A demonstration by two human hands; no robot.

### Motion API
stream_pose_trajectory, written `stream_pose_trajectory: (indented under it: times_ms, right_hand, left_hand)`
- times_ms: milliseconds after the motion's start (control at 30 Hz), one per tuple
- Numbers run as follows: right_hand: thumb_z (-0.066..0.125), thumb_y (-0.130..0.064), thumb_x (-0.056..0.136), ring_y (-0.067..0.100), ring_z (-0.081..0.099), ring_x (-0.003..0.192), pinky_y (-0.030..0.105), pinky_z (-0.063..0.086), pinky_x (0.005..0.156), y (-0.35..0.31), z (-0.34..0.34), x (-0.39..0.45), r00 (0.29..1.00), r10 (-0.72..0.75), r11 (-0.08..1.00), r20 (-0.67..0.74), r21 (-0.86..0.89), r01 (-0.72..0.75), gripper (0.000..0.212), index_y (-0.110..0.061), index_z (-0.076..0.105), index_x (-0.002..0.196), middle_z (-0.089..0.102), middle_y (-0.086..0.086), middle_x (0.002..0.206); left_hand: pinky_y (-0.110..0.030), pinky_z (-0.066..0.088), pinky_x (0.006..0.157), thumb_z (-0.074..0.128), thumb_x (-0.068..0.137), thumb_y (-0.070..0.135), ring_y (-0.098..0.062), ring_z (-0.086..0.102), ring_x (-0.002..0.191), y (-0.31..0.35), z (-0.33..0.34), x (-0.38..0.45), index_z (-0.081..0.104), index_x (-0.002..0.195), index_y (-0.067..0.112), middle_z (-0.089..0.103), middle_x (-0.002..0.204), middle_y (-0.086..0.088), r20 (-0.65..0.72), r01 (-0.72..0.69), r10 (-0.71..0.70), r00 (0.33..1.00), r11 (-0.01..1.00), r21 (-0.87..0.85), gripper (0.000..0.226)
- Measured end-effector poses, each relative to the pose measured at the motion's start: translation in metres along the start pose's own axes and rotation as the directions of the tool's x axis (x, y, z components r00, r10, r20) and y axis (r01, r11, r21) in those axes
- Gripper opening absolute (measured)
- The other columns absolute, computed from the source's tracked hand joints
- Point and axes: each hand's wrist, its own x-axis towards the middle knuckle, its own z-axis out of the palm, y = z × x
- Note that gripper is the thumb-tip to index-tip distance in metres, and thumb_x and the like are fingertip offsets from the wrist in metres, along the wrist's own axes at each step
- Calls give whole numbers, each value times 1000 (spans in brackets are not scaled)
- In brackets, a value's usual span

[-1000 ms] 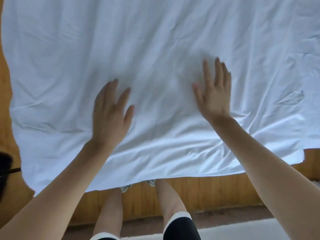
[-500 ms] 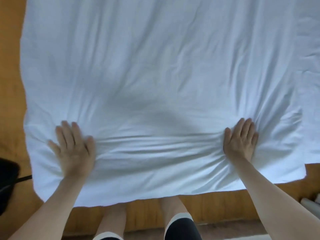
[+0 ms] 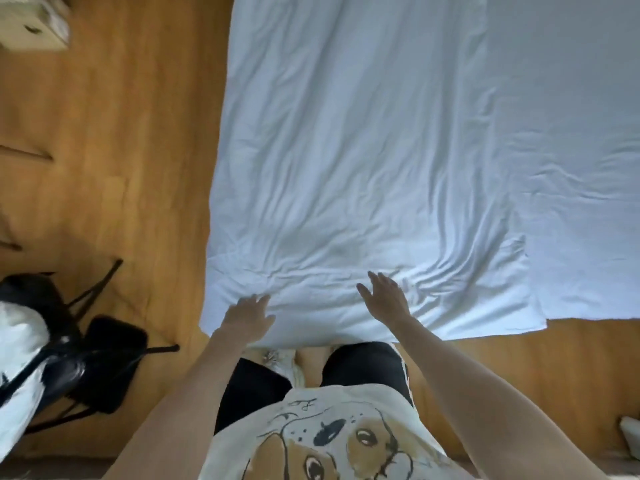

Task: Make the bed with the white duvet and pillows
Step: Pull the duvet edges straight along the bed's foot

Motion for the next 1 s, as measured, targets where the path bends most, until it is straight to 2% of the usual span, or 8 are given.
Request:
stream_pose_trajectory:
  times_ms: [133, 267, 333, 467, 633, 700, 833, 1000]
  right_hand:
    - [36, -44, 101, 25, 44, 131, 37, 38, 101, -58, -9, -41, 1000, -23, 993, -5, 114, 23, 50, -17, 39, 143, 48, 6, 144]
    - [40, -41, 100, 24, 49, 126, 34, 41, 97, -119, 15, -64, 997, 19, 996, 79, 88, -26, 47, -18, 42, 141, 54, 5, 137]
    - [42, -40, 100, 24, 50, 126, 33, 40, 97, -158, 33, -69, 993, 39, 997, 114, 63, -47, 46, -18, 44, 140, 56, 5, 136]
    - [42, -39, 99, 25, 50, 125, 32, 39, 97, -263, 64, -76, 993, 61, 996, 103, 52, -67, 44, -17, 46, 137, 56, 6, 135]
    - [43, -42, 98, 23, 50, 125, 32, 40, 98, -391, 84, -75, 990, 21, 998, 139, 51, -28, 47, -21, 45, 140, 55, 5, 136]
    - [44, -41, 98, 22, 51, 124, 32, 40, 96, -426, 80, -72, 991, -6, 998, 133, 65, -3, 47, -21, 45, 140, 56, 5, 136]
    - [43, -42, 98, 22, 55, 119, 31, 44, 92, -459, 60, -50, 997, 5, 996, 73, 89, -12, 46, -22, 46, 139, 56, 3, 135]
    - [42, -43, 99, 22, 52, 124, 33, 42, 99, -472, 38, -8, 997, 51, 996, 52, 75, -55, 47, -22, 43, 141, 55, 2, 137]
  left_hand:
    - [-37, 40, 100, 35, 99, 42, -26, 43, 129, -5, -19, -39, 25, 150, 21, 43, 145, -7, -38, -42, 40, 999, 997, -68, 55]
    - [-36, 39, 98, 36, 100, 39, -25, 47, 125, -40, -30, -61, 29, 148, 18, 48, 140, -9, -7, -106, 106, 994, 989, -98, 53]
    - [-36, 40, 99, 36, 100, 39, -25, 48, 125, -79, -38, -67, 29, 149, 19, 47, 141, -9, -11, -130, 130, 991, 981, -141, 53]
    - [-36, 42, 99, 35, 99, 36, -26, 48, 126, -186, -57, -75, 27, 150, 15, 46, 143, -11, -44, -90, 84, 995, 984, -155, 56]
    - [-36, 40, 102, 36, 101, 37, -22, 45, 131, -294, -85, -92, 29, 150, 15, 43, 147, -5, -100, -89, 74, 992, 984, -155, 55]
    - [-36, 40, 103, 37, 101, 37, -22, 44, 132, -324, -93, -91, 29, 150, 15, 42, 148, -5, -81, -75, 63, 995, 984, -163, 55]
    - [-36, 41, 103, 38, 99, 36, -23, 44, 131, -353, -118, -68, 29, 150, 15, 43, 147, -6, -19, -79, 77, 997, 987, -142, 56]
    - [-35, 43, 99, 37, 100, 37, -23, 48, 127, -356, -177, -21, 33, 149, 17, 47, 143, -5, -35, -149, 147, 989, 986, -73, 53]
